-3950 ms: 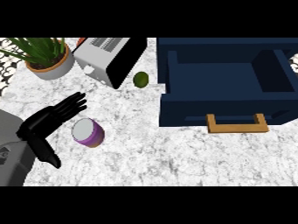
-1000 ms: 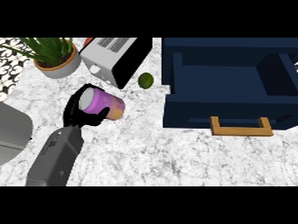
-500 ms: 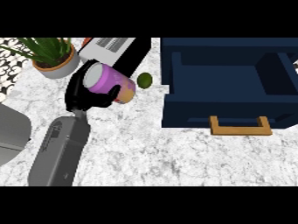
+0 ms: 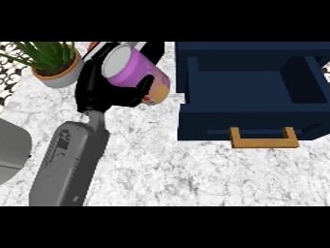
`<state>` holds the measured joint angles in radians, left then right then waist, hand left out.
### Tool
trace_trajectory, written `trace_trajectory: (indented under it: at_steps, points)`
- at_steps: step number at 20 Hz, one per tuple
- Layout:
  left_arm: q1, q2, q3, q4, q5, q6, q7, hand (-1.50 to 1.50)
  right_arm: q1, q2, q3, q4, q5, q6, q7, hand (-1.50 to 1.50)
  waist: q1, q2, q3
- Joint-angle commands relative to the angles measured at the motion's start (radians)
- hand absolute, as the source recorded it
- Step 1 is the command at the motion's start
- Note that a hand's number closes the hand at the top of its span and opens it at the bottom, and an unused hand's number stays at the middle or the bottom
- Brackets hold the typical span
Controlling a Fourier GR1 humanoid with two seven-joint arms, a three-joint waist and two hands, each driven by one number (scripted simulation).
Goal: Pick up the can, place it into the drawer and close the drawer
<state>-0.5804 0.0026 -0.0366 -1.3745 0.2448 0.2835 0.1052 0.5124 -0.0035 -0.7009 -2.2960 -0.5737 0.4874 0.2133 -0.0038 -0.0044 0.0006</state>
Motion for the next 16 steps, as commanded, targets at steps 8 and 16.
trace_trajectory:
  at_steps: [8, 16]
  points:
    - [-0.282, -0.003, -0.036, 0.096, -0.014, 0.147, 0.133, 1.5, -0.04, -0.029, 0.002, -0.036, -0.032, -0.051, 0.082, -1.5, -0.009, 0.004, -0.001]
    - [-0.494, -0.003, -0.038, 0.362, 0.035, 0.208, 0.025, 1.5, -0.086, -0.046, 0.009, 0.003, -0.013, -0.05, 0.075, -1.5, -0.023, 0.008, 0.0]
